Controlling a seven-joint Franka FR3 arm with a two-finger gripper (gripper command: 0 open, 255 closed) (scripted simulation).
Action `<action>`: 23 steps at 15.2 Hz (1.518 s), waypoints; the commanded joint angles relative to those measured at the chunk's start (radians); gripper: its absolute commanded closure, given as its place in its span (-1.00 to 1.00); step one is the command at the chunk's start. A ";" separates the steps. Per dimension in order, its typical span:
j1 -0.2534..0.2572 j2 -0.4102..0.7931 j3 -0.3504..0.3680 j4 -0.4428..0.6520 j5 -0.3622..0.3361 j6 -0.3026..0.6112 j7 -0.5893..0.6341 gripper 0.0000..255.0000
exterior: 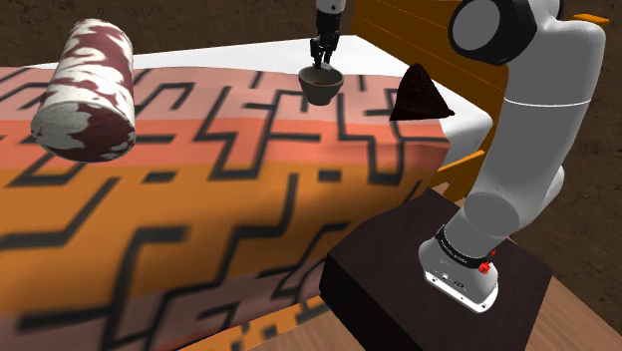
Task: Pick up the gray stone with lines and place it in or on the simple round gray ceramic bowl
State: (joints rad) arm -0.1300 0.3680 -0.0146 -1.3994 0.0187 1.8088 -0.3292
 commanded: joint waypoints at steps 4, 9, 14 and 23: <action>0.000 0.001 0.000 -0.066 0.000 0.068 -0.001 1.00; 0.000 0.003 0.000 -0.086 0.000 0.090 -0.001 1.00; 0.000 0.003 0.000 -0.086 0.001 0.090 -0.001 -1.00; -0.001 -0.007 0.000 0.026 0.000 -0.033 -0.001 -1.00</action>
State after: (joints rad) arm -0.1301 0.3589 -0.0148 -1.4018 0.0186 1.8040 -0.3291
